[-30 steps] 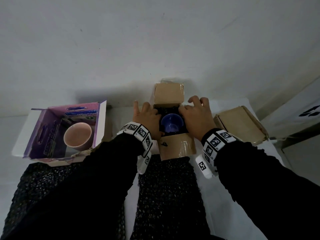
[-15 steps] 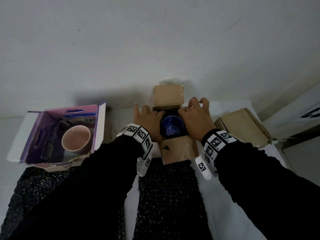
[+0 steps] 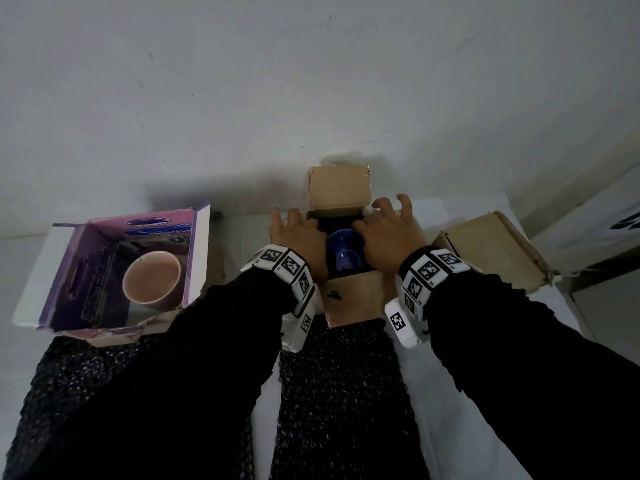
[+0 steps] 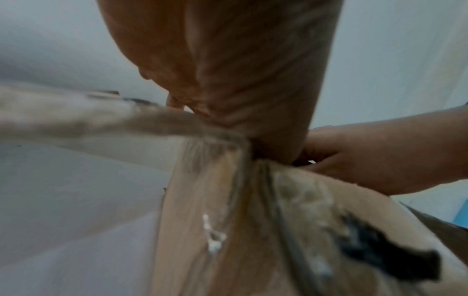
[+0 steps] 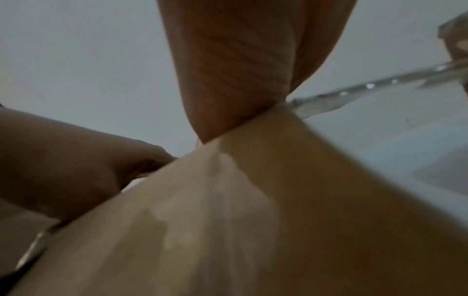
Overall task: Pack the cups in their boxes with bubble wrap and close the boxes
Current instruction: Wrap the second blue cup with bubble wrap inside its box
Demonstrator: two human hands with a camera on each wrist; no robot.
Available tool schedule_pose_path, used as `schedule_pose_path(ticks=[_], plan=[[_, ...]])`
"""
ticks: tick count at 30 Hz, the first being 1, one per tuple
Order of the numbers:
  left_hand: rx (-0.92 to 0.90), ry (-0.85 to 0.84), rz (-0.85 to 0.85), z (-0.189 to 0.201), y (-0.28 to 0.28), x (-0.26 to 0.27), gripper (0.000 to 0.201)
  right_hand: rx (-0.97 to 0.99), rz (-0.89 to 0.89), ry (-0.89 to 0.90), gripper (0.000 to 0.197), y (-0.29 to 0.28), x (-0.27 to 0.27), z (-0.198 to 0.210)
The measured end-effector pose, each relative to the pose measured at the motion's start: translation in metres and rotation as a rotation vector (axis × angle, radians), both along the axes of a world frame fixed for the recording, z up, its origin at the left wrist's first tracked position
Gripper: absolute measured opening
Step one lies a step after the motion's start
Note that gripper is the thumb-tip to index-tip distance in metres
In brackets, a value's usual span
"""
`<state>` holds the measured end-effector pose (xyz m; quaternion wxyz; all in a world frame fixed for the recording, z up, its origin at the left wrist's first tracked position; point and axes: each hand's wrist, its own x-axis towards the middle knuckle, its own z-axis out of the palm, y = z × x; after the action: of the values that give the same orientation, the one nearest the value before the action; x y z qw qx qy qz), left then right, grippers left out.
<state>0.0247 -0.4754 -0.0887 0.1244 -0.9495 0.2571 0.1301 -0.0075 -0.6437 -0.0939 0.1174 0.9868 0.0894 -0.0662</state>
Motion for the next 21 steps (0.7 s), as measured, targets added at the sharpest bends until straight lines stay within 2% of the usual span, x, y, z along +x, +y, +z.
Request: schedule_pose_path(ticks=[3,5,7,9,11,12,15,18,21], plan=[[-0.009,-0.053,0.042,0.003,-0.006,-0.003,0.059,-0.015,0.006,0.013,0.031,0.002,0.001,0.003],[-0.076,-0.117,0.032,0.006,-0.003,-0.006,0.063,0.018,0.019,-0.064,0.027,0.0,-0.003,0.003],[-0.125,-0.205,-0.059,0.01,0.004,-0.009,0.063,0.088,0.041,-0.196,0.022,-0.006,-0.009,0.002],[-0.113,-0.241,-0.202,0.011,0.008,-0.011,0.048,0.165,0.068,-0.322,0.019,-0.01,-0.016,0.001],[-0.082,-0.183,-0.277,0.014,0.01,-0.013,0.024,0.248,0.084,-0.339,0.023,-0.01,-0.021,0.001],[-0.074,-0.15,-0.278,0.015,0.01,-0.012,0.02,0.295,0.095,-0.318,0.027,-0.009,-0.023,0.001],[-0.062,-0.11,-0.317,0.017,0.014,-0.014,0.044,0.434,0.109,-0.236,0.032,-0.004,-0.032,-0.004],[-0.105,-0.174,-0.418,0.015,0.026,-0.027,0.07,0.391,0.135,-0.242,0.04,-0.003,-0.042,-0.011],[-0.096,-0.132,-0.477,0.011,0.037,-0.04,0.075,0.401,0.201,-0.278,0.046,-0.007,-0.048,-0.013]])
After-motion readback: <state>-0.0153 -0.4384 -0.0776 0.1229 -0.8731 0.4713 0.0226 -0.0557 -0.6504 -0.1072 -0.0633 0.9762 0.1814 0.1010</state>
